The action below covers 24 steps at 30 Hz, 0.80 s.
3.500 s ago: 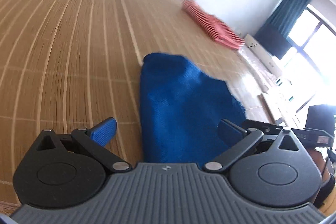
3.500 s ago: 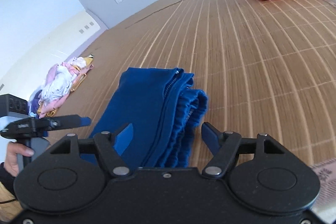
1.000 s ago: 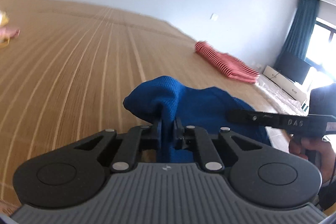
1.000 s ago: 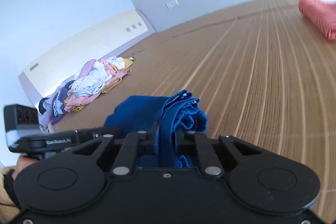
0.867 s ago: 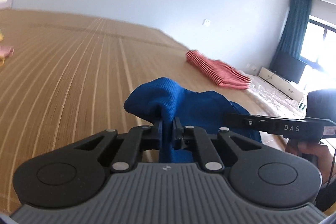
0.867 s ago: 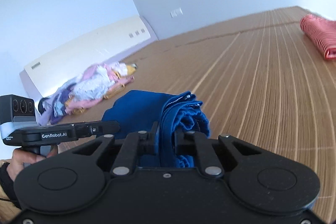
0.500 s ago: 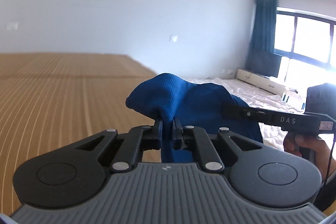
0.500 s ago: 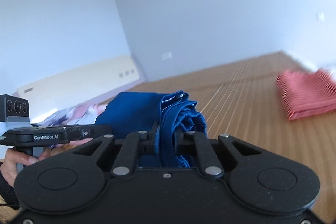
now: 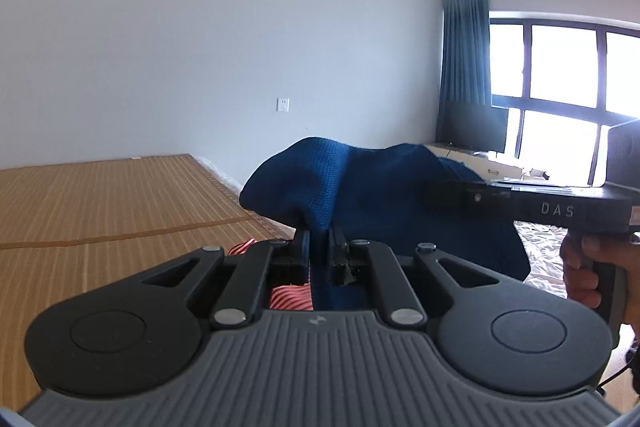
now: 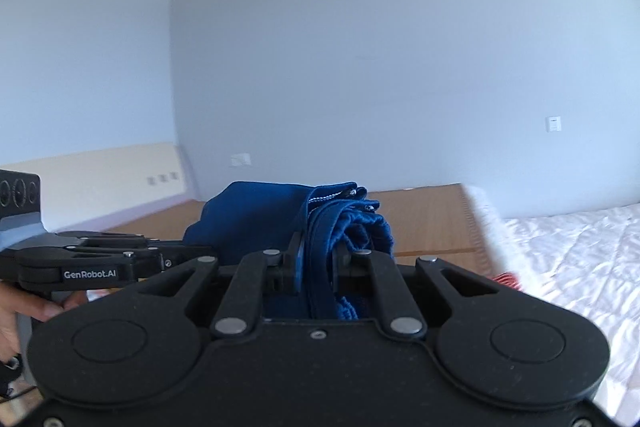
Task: Fold clothes
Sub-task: 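Carry the blue shorts with both grippers onto the striped garment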
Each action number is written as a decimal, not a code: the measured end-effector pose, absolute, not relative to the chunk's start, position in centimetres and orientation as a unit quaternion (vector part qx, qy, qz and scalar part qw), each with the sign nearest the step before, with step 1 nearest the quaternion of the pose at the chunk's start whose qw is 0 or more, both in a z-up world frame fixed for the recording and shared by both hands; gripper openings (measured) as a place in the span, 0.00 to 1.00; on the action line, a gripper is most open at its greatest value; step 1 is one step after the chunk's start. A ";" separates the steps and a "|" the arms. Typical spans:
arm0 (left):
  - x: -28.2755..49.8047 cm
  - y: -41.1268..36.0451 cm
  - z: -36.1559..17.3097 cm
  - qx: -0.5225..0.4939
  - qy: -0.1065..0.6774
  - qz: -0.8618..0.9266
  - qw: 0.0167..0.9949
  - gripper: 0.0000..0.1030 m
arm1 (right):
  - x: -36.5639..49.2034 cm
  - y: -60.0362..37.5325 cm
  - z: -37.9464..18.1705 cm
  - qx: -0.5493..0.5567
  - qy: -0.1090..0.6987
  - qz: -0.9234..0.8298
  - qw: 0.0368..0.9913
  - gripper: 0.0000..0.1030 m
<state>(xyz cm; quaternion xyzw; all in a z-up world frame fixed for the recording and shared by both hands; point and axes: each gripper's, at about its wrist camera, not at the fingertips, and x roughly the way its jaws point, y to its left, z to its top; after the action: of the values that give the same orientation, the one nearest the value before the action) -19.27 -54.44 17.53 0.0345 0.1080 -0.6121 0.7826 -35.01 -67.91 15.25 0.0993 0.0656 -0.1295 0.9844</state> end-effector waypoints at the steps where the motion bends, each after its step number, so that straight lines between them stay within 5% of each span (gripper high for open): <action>1: -18.4 -56.1 17.2 0.030 0.120 -0.615 0.778 0.09 | -34.4 -69.3 15.1 0.102 0.069 -0.137 0.983 0.13; 18: -3.9 -82.5 2.9 0.087 0.214 -0.608 0.759 0.10 | -23.3 -90.7 1.3 0.194 0.136 -0.216 0.947 0.14; 20: -1.6 -84.8 0.1 0.092 0.223 -0.585 0.774 0.13 | -22.4 -92.0 -0.5 0.204 0.157 -0.233 0.938 0.20; 24: 1.5 -84.0 -2.8 0.062 0.224 -0.567 0.790 0.62 | -20.6 -94.7 -4.2 0.224 0.199 -0.265 0.916 0.42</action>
<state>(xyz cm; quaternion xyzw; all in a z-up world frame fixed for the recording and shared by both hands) 1.49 -84.03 -2.83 0.0623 0.2244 -0.5666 0.7904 -20.64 -94.71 -4.23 0.2243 0.1994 -0.2650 0.9164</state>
